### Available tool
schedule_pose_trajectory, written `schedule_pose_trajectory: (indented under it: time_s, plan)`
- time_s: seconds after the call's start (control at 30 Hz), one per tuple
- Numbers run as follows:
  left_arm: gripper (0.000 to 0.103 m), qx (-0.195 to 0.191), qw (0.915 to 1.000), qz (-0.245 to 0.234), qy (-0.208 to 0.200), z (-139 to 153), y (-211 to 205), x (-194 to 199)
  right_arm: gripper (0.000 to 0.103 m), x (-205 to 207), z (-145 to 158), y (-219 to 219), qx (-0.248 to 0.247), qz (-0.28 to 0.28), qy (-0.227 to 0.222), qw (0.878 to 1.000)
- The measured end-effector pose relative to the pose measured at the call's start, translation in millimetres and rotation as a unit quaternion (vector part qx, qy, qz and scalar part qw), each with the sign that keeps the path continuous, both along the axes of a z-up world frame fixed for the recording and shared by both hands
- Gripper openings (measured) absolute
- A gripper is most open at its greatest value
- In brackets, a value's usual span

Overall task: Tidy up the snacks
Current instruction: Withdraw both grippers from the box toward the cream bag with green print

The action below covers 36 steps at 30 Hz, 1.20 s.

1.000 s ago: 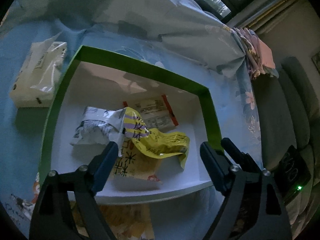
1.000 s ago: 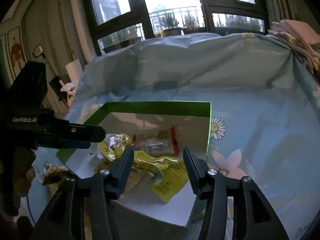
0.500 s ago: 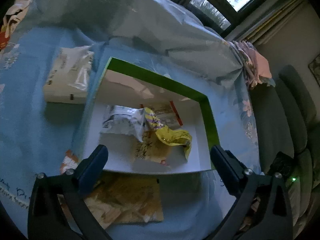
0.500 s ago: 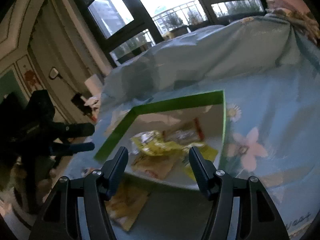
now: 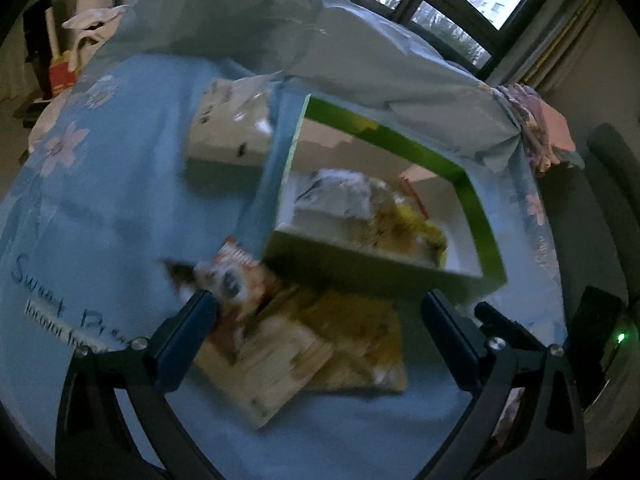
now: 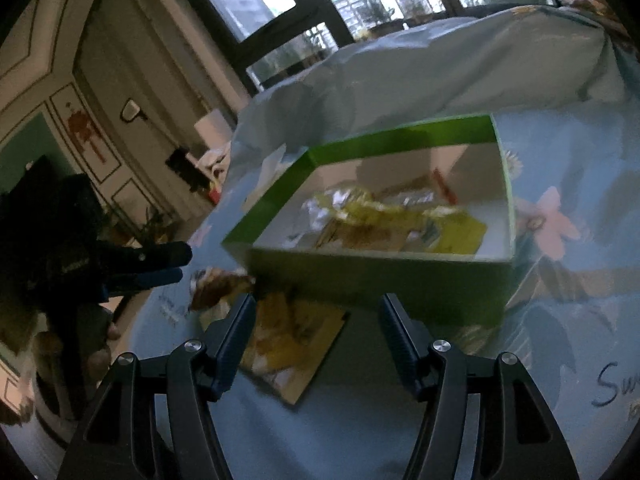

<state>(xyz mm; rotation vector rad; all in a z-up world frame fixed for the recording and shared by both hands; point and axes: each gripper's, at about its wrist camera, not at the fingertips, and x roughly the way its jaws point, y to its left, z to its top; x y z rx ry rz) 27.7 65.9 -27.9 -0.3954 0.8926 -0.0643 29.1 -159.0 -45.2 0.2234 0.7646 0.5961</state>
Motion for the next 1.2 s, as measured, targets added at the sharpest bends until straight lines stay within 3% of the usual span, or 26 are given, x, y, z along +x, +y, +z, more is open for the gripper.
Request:
schedule_pose_trajectory:
  time_s: [0.17, 0.4, 0.63, 1.0, 1.2]
  plan:
    - [0.103, 0.044, 0.9989, -0.01, 0.007, -18.9, 0.6, -26.2, 0.064, -3.3, -9.0, 11.5, 0.001, 0.01, 0.018, 1.0]
    - [0.103, 0.063, 0.9966, -0.048, 0.019, -48.3, -7.0, -43.2, 0.064, -5.2, -15.5, 29.7, 0.002, 0.025, 0.034, 0.999]
    - [0.103, 0.04, 0.9973, -0.062, 0.008, -58.8, 0.6, -48.5, 0.064, -6.1, -16.8, 55.1, -0.016, 0.055, 0.041, 0.998]
    - [0.102, -0.028, 0.9953, -0.092, -0.016, -66.6, 9.7, -53.4, 0.064, 8.7, -17.7, 108.1, -0.062, 0.116, 0.046, 0.99]
    - [0.101, -0.089, 0.9916, -0.092, -0.017, -66.7, 23.1, -54.1, 0.064, 23.5, -22.8, 128.9, -0.083, 0.142, 0.06, 0.985]
